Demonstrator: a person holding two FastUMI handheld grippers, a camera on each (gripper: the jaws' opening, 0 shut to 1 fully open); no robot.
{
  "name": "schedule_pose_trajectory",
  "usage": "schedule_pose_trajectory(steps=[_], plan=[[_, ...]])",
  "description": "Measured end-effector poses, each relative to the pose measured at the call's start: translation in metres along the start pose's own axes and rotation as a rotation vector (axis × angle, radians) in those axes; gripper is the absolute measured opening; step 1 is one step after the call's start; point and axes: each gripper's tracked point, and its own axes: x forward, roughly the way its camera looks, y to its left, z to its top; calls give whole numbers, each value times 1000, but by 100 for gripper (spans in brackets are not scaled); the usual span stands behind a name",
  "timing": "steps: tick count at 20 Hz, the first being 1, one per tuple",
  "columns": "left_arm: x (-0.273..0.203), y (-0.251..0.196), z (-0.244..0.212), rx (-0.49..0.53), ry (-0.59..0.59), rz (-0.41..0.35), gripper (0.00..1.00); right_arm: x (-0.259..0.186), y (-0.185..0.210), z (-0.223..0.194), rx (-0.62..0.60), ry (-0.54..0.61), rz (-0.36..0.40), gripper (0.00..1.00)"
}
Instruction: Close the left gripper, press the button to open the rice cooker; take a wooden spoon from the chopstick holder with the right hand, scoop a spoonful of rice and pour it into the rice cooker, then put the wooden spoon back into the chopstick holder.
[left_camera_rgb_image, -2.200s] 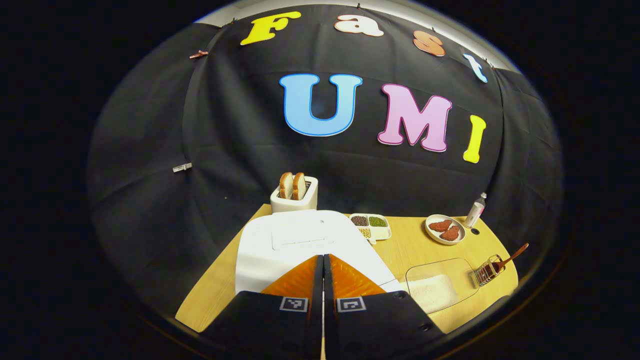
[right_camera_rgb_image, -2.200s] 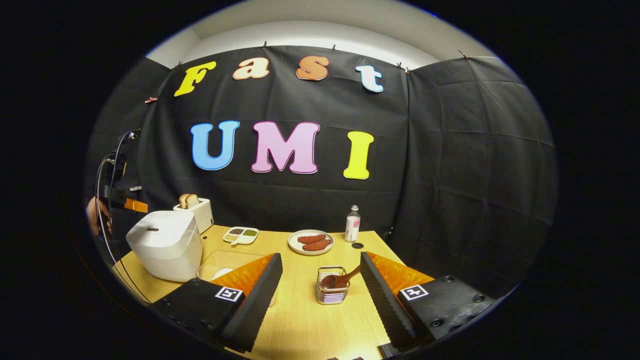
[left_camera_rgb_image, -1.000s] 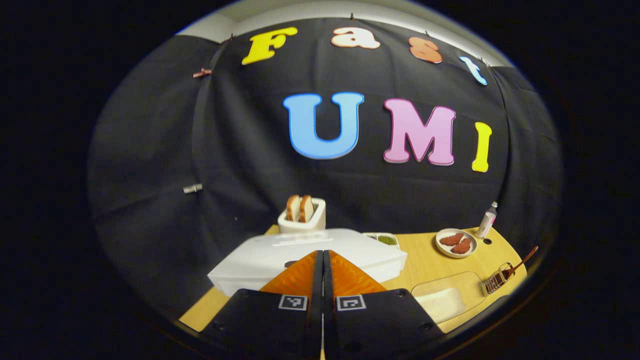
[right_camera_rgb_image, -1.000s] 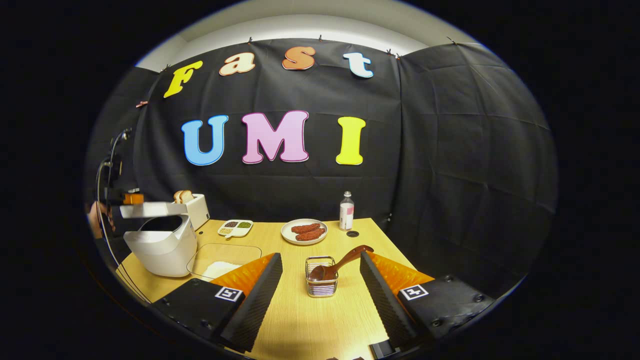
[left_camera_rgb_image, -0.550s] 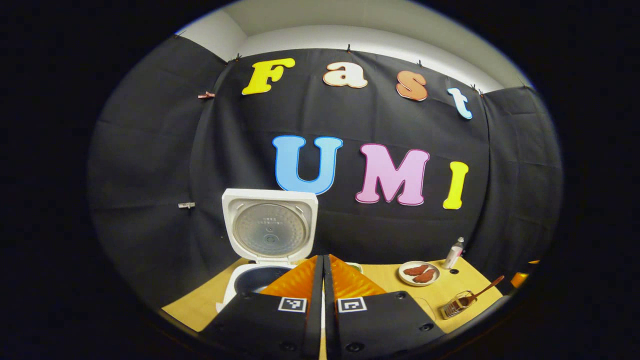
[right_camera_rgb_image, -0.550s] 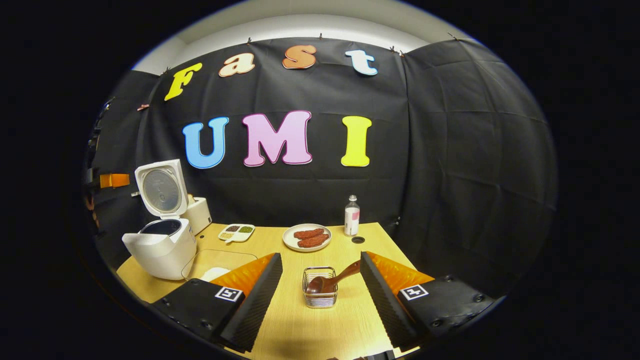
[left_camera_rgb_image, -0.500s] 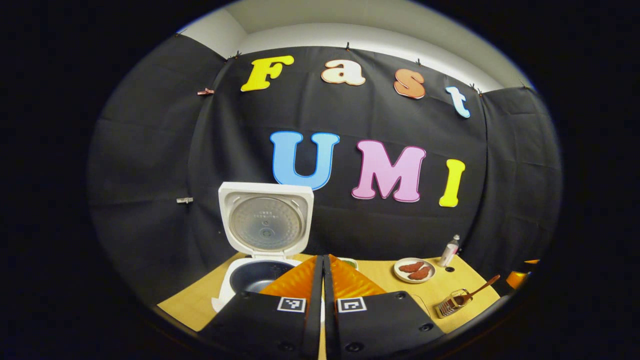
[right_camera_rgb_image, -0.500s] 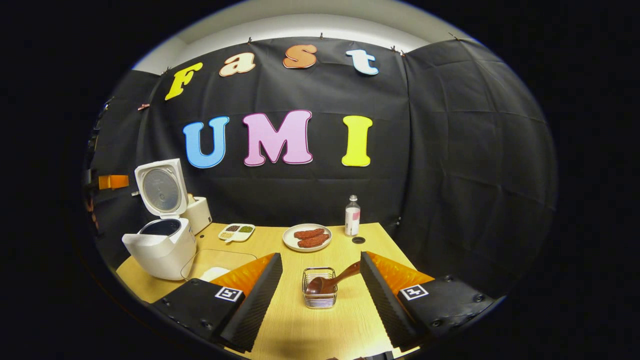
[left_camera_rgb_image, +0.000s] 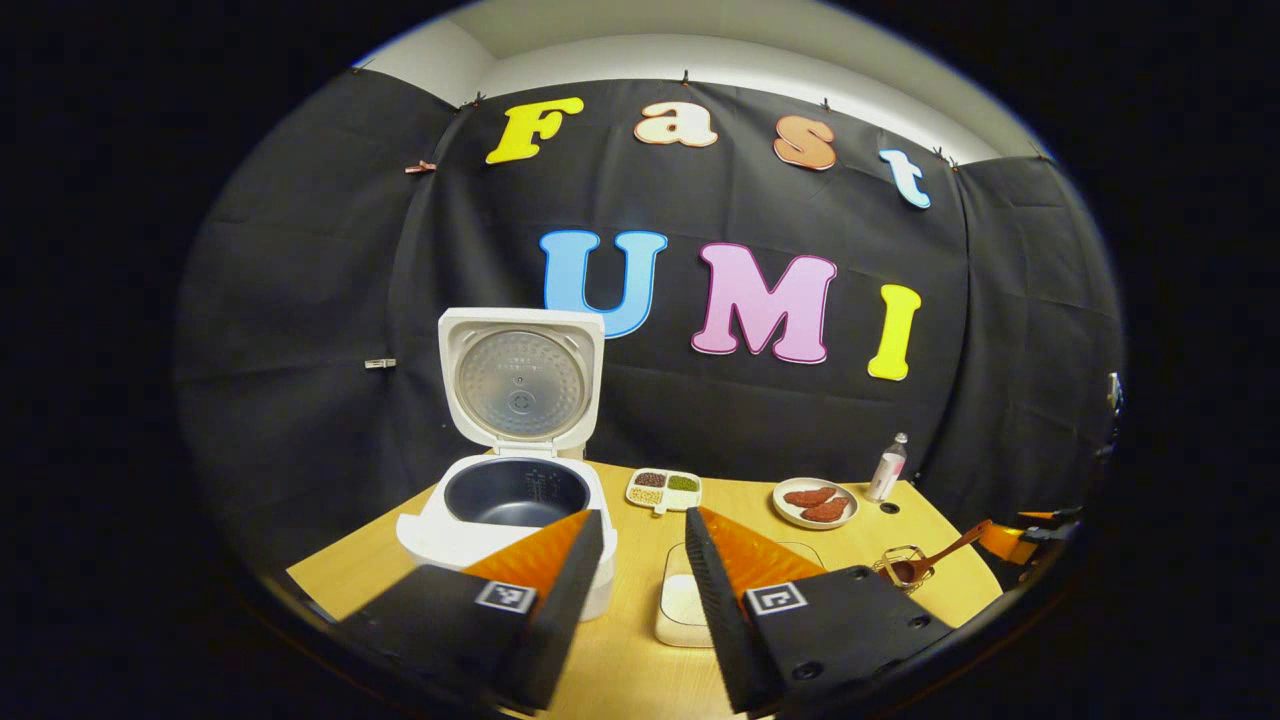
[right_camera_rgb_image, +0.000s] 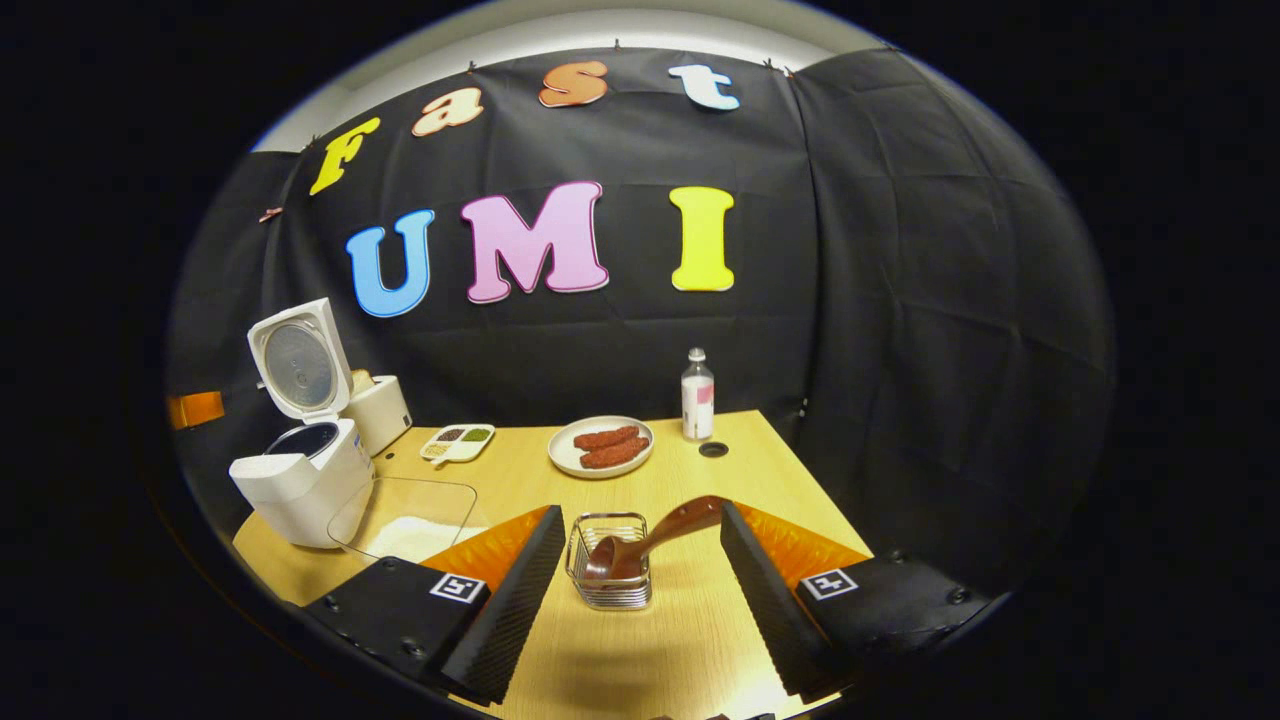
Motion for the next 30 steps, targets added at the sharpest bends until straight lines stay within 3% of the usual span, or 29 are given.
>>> schedule_pose_trajectory(steps=[1,2,4,12,18,20,22,25,28,30], plan=[[-5,-4,-5,-3,7,-2,70,6,-5,-8,6,16,-3,98],[-8,-5,-10,1,19,9,85,10,-8,-15,17,30,-3,99],[-15,-5,-19,19,45,37,97,19,-14,-24,48,53,-1,98],[-25,-36,-66,102,181,24,95,75,-19,-46,197,80,24,98],[-28,-62,-91,146,264,-10,95,117,-15,-36,299,36,19,95],[-28,-73,-98,150,281,-32,96,128,-13,-37,325,38,19,83],[-29,-81,-106,153,305,-52,96,135,-11,-44,345,50,11,55],[-35,-88,-112,145,325,-69,96,140,-9,-42,370,50,-1,27],[-38,-87,-120,158,340,-69,96,132,-2,-42,381,89,6,27],[-43,-86,-126,112,357,-74,97,130,8,-37,355,93,31,25]])
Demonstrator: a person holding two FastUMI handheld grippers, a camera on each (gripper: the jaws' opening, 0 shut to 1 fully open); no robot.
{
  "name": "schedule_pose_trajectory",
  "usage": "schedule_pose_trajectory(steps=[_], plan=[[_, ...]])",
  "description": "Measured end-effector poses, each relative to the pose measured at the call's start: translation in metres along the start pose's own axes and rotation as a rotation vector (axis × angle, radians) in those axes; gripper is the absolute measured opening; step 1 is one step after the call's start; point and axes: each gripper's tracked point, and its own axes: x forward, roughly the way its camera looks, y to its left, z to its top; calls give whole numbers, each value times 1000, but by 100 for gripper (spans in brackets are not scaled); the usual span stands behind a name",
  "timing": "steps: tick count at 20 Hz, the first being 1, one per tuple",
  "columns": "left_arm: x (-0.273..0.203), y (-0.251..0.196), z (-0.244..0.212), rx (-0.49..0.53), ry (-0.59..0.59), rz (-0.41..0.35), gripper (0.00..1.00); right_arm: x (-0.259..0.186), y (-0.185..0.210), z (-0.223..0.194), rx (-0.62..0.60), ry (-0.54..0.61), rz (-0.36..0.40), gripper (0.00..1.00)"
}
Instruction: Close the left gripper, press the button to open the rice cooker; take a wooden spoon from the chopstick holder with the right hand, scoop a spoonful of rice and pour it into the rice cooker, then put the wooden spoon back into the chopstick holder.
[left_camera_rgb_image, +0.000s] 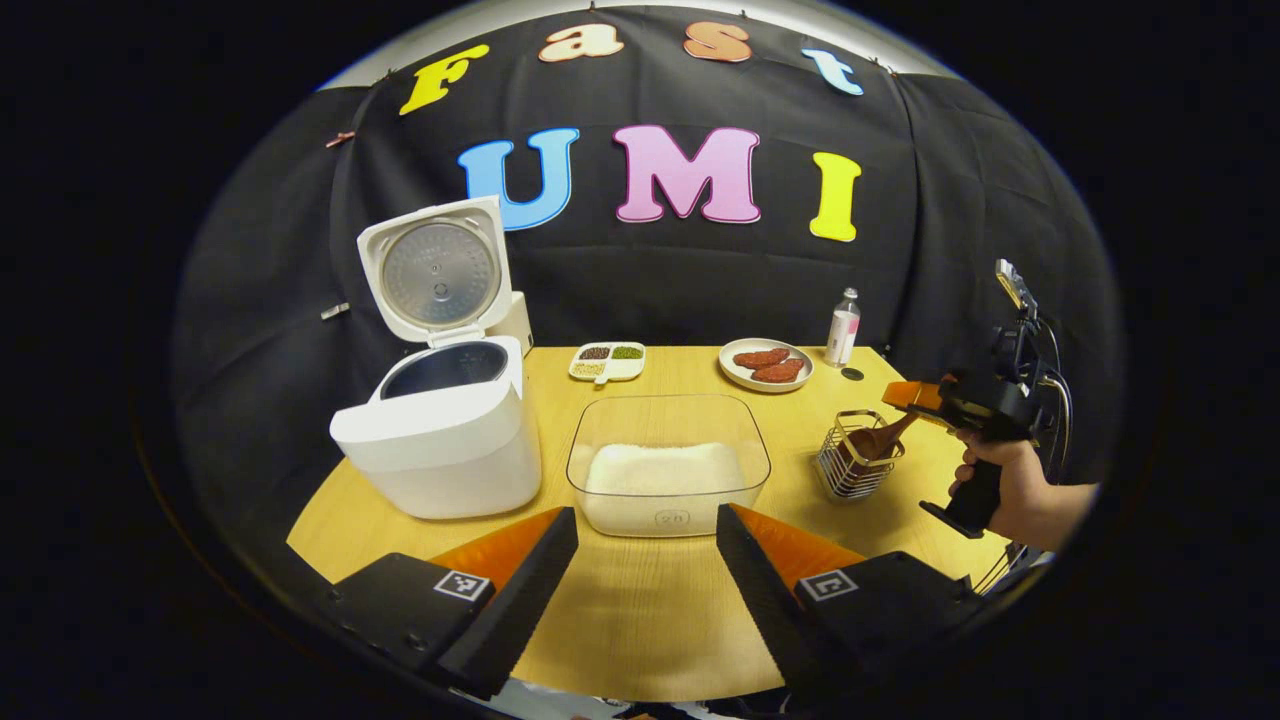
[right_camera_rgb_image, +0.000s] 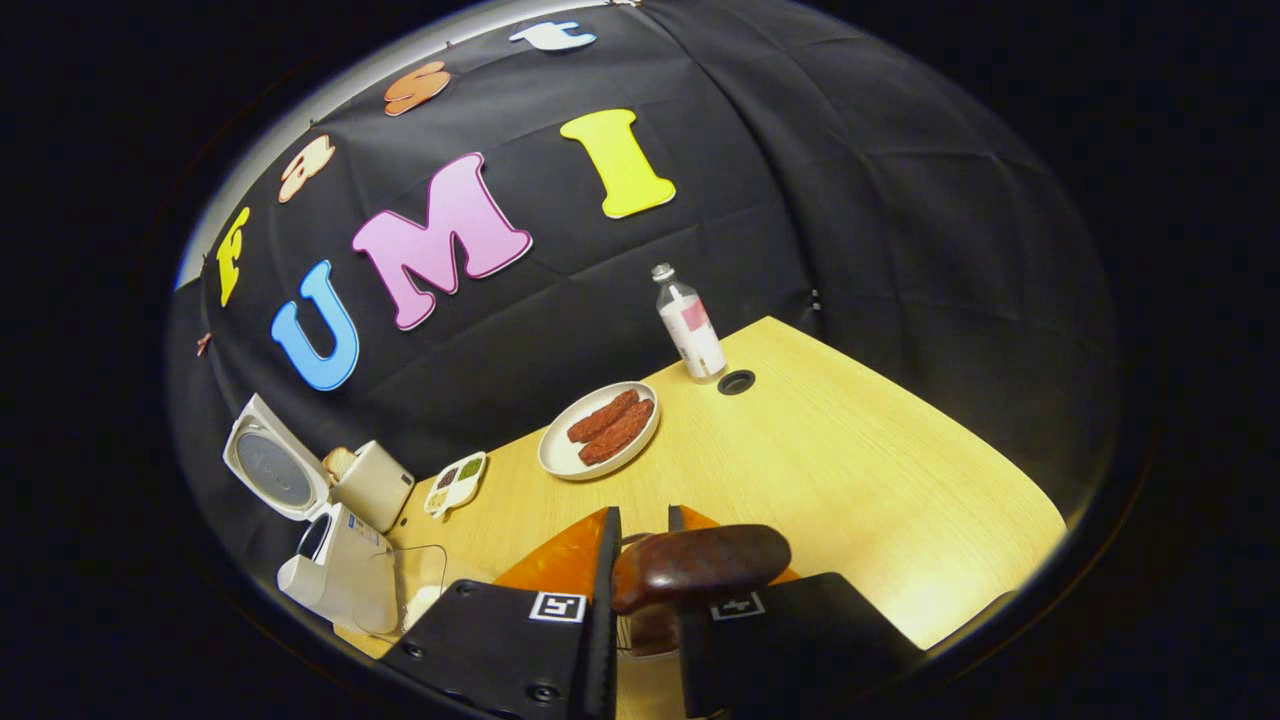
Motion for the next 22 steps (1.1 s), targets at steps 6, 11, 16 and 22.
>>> schedule_pose_trajectory(steps=[6,11,16,22], plan=[[-7,20,-14,-89,13,16,96,-16,33,47,-54,-76,46,27],[-8,43,-25,-107,14,27,96,-28,58,80,-119,-98,52,27],[-10,70,-28,-160,-2,17,96,-44,106,96,-164,-116,79,27],[-12,111,-27,-21,-42,-14,96,-50,182,78,-193,-125,109,28]])
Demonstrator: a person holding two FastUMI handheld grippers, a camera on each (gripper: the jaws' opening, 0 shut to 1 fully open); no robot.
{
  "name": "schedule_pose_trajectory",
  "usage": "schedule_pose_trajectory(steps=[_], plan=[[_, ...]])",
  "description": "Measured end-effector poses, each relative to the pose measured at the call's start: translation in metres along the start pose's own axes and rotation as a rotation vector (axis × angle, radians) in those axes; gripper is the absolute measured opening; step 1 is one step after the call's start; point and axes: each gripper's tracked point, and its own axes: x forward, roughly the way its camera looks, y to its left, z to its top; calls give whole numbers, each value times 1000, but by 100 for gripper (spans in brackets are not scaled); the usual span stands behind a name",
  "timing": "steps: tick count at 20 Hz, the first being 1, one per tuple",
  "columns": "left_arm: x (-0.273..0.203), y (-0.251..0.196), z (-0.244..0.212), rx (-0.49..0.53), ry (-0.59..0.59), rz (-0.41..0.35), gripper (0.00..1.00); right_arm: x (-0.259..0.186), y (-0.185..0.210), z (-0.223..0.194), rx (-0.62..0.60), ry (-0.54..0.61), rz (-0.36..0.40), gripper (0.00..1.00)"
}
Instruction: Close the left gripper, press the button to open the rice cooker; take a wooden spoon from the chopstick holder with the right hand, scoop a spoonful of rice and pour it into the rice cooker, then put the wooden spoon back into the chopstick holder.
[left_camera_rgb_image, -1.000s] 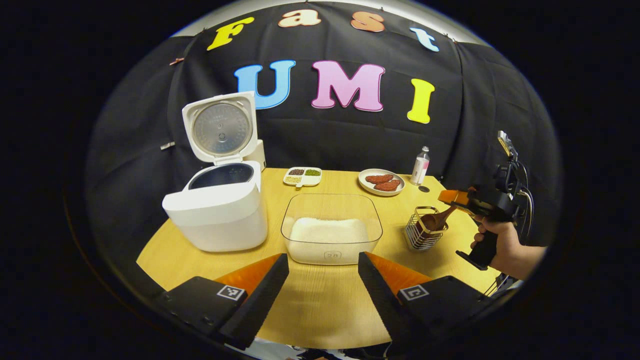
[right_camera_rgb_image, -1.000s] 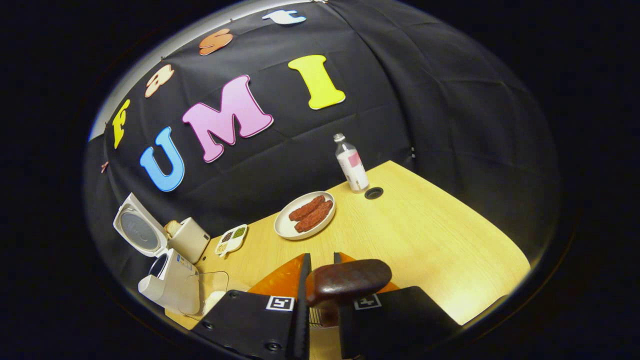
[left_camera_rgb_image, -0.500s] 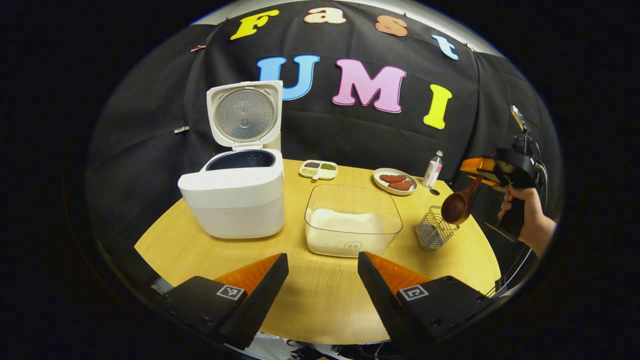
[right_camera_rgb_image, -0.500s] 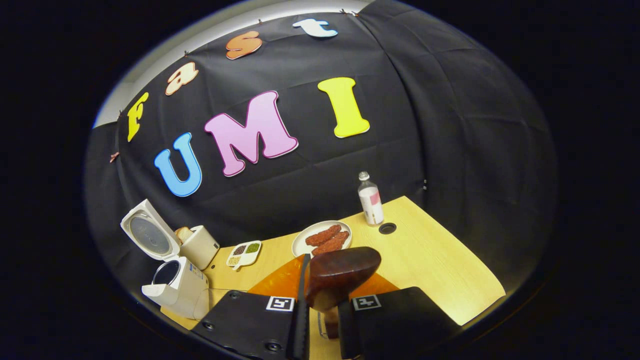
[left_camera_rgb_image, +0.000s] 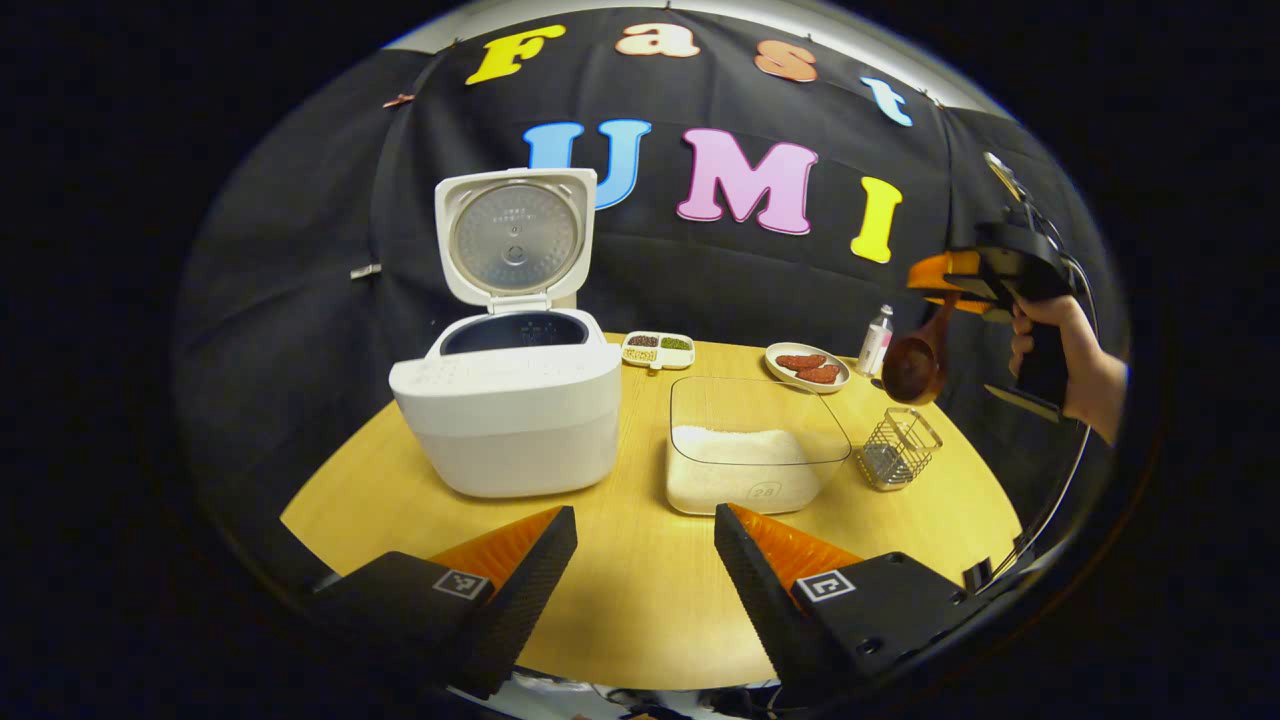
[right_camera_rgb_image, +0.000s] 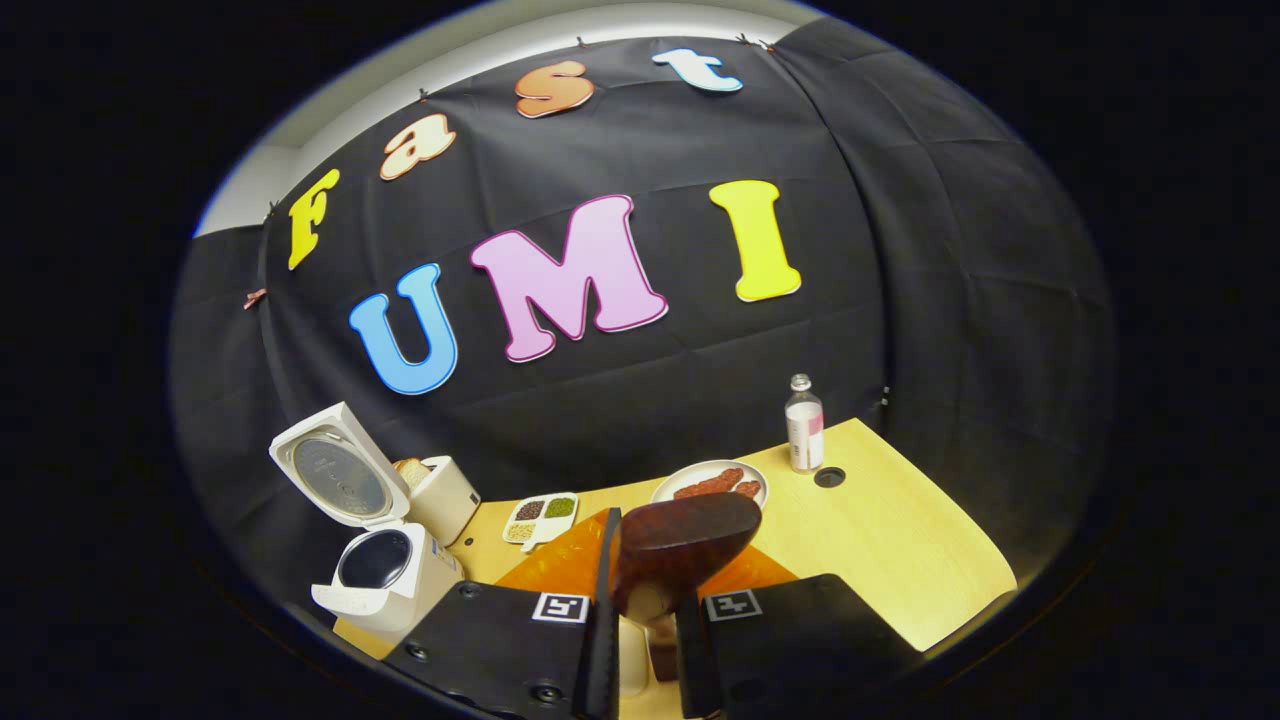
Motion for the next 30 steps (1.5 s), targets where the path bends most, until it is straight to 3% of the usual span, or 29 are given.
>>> schedule_pose_trajectory(steps=[4,5,6,9,15,18,21,22,25,29,30], plan=[[-7,19,0,-1,4,-79,96,9,51,-23,-10,14,35,27],[-7,24,-1,-19,9,-93,96,12,62,-32,-18,23,49,23],[-8,28,0,-36,8,-104,96,17,70,-45,-27,40,53,27],[-3,44,-4,-39,-8,-125,96,33,81,-79,-54,59,45,28],[14,85,-43,-65,58,-103,96,64,63,-154,-43,130,-49,28],[20,114,-51,-84,61,-51,96,61,68,-160,-37,97,-63,28],[22,131,-55,-142,65,-29,98,51,88,-172,-38,115,-33,23],[23,135,-58,-152,66,-22,96,47,97,-178,-35,129,-16,28],[22,143,-61,-157,70,8,96,34,119,-193,-22,164,18,28],[12,136,-59,-150,62,9,96,26,141,-206,142,230,39,28],[10,133,-59,-151,61,5,96,26,142,-206,183,243,29,24]])
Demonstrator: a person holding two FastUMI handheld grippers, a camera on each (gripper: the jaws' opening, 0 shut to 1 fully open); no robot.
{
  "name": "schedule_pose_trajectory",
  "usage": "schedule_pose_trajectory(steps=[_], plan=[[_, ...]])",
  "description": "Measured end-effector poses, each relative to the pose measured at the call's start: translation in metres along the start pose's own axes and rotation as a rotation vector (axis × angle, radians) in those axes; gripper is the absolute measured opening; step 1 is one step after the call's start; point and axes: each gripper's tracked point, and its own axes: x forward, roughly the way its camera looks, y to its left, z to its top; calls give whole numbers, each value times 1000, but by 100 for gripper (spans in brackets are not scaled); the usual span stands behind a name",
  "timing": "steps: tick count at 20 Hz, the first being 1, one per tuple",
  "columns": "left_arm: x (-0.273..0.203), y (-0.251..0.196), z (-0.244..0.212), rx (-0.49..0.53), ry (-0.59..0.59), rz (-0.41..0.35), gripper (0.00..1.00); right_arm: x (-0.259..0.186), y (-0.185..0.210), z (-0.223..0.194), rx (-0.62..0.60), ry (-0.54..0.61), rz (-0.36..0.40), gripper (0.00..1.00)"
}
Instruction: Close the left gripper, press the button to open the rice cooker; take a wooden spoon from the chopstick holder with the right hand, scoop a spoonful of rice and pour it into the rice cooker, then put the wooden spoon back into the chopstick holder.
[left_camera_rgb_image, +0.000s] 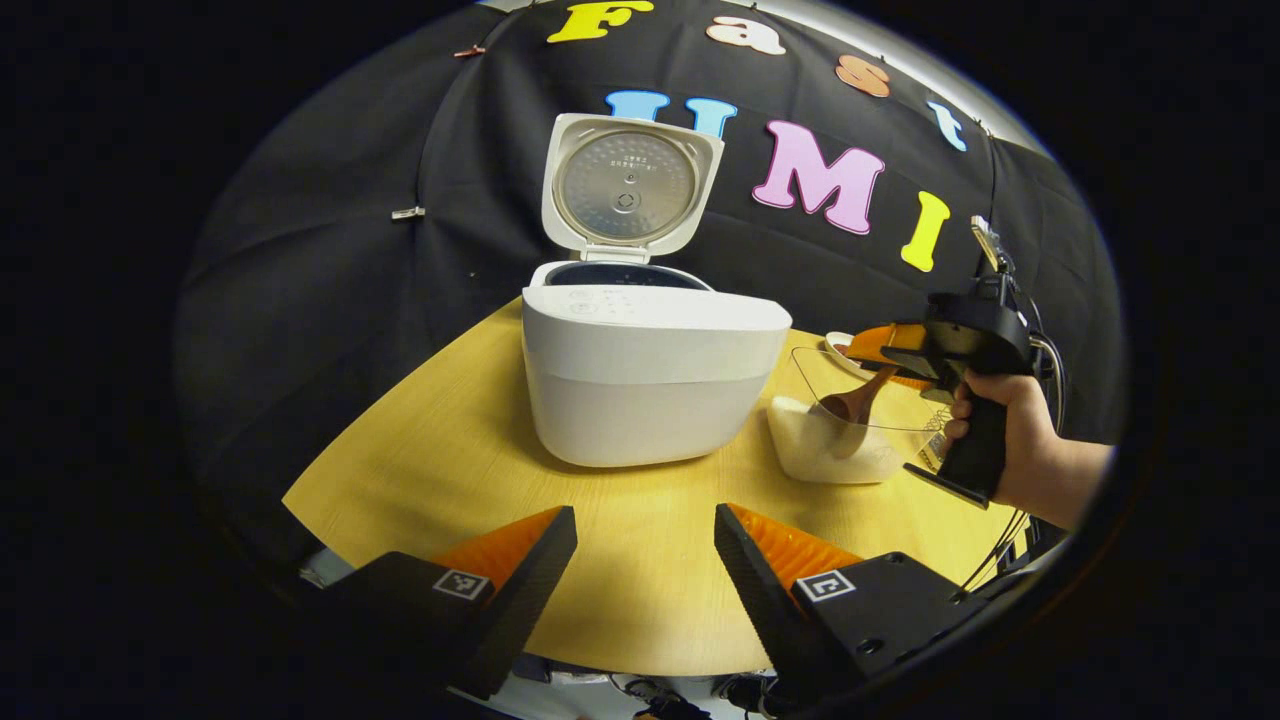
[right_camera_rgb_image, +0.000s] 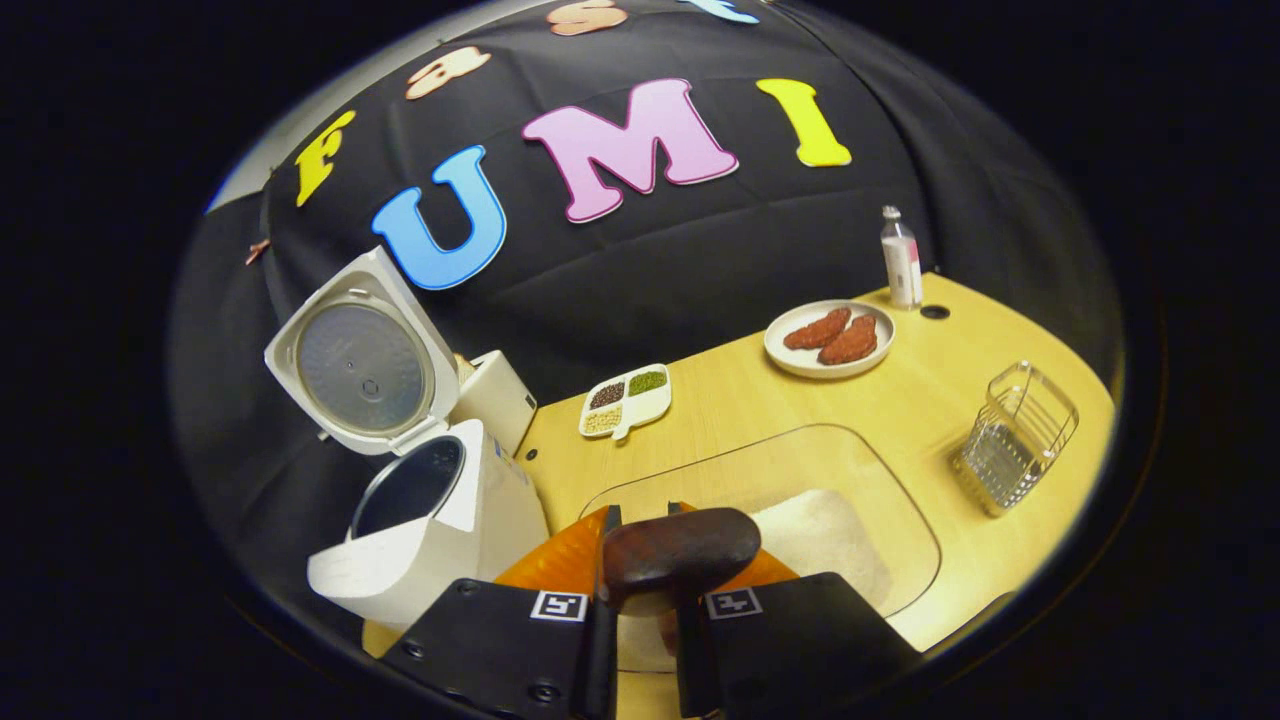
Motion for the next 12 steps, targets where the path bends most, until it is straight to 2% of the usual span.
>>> schedule_pose_trajectory(steps=[1,2,6,12], plan=[[-2,-4,1,1,1,-3,96,2,-2,1,41,8,-11,24],[-4,-7,-1,3,1,-7,96,4,-5,1,82,19,-20,28],[-7,-12,-4,14,9,-20,96,2,-20,7,247,47,-42,28],[-9,-15,7,42,-10,-24,96,-11,-56,25,420,31,-94,28]])
